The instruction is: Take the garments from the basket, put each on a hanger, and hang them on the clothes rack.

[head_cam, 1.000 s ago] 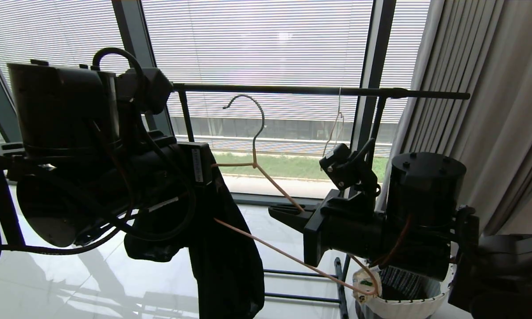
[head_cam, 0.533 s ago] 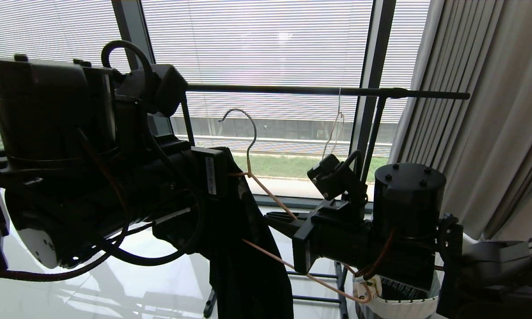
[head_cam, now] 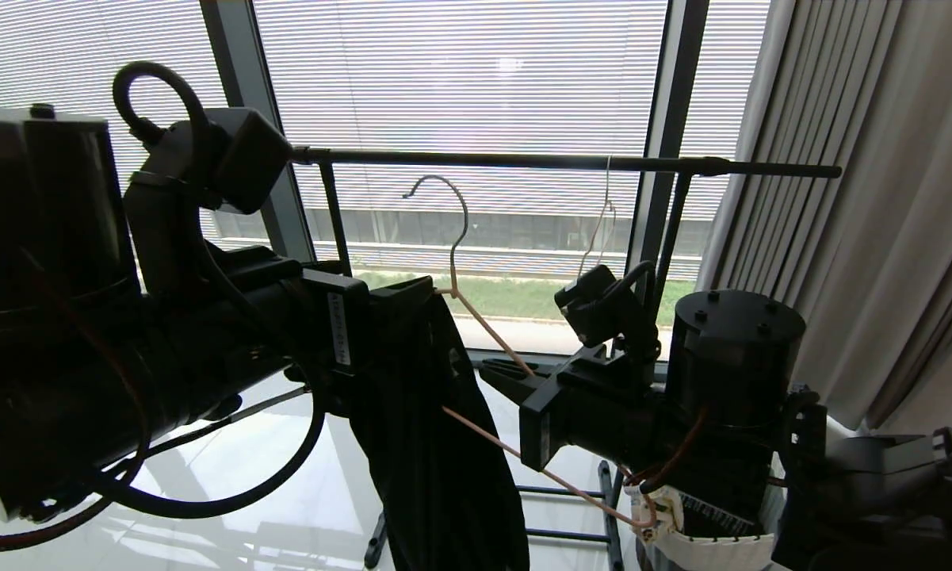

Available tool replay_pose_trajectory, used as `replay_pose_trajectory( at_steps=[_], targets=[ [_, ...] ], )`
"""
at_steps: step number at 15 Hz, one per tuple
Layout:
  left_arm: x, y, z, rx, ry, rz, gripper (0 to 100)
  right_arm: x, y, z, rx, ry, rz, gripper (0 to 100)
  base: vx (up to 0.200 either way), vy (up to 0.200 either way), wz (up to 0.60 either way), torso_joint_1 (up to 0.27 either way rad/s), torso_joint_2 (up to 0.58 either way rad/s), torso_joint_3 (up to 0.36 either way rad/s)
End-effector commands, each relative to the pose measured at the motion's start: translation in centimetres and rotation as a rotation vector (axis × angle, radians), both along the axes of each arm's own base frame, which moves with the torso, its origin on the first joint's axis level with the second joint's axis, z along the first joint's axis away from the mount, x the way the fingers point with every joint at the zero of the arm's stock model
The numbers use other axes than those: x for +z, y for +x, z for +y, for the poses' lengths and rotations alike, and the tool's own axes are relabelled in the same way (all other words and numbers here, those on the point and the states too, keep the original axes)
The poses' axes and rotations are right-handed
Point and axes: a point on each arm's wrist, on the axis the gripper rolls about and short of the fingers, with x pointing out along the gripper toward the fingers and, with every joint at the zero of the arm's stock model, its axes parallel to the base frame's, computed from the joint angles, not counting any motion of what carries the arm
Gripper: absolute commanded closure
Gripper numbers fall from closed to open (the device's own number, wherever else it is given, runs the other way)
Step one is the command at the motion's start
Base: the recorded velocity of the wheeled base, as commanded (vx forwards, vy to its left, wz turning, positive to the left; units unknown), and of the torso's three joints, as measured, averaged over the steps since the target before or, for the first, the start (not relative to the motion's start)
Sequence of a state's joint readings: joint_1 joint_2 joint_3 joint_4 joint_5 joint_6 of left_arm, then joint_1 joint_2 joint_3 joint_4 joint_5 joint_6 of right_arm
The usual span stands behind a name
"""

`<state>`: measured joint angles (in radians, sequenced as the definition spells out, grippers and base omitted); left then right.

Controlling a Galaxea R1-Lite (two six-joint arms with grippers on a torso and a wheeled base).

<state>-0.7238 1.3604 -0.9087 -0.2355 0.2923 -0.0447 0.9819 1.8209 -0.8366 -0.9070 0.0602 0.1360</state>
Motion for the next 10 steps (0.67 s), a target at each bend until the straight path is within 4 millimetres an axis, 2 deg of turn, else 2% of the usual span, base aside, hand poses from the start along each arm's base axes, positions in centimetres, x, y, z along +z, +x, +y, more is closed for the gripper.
replay_pose_trajectory(
  at_steps=[1,3,5,8,10],
  targets=[
    [0.7,-0.5,0.5,-0.002,-0.008,-0.029,0,0.3,-0.3,0.0,-0.012,0.005,-0.017,100,0.0,0.0,0.0,0.0,0.0,0.0],
    [0.7,-1.0,0.9,-0.007,0.011,-0.04,0,0.4,-0.3,-0.1,-0.038,0.004,-0.046,100,0.0,0.0,0.0,0.0,0.0,0.0],
    [-0.5,-1.8,2.2,0.003,0.082,-0.033,0,-0.1,-0.7,-1.0,-0.039,-0.017,-0.076,100,0.0,0.0,0.0,0.0,0.0,0.0],
    [-3.2,-3.9,5.1,-0.099,0.149,-0.011,0,-1.1,-2.1,-4.4,0.053,-0.089,-0.119,100,0.0,0.0,0.0,0.0,0.0,0.0],
    [-4.7,-4.8,6.3,-0.164,0.195,-0.004,0,-1.7,-3.1,-6.1,0.105,-0.129,-0.141,100,0.0,0.0,0.0,0.0,0.0,0.0]
  ],
)
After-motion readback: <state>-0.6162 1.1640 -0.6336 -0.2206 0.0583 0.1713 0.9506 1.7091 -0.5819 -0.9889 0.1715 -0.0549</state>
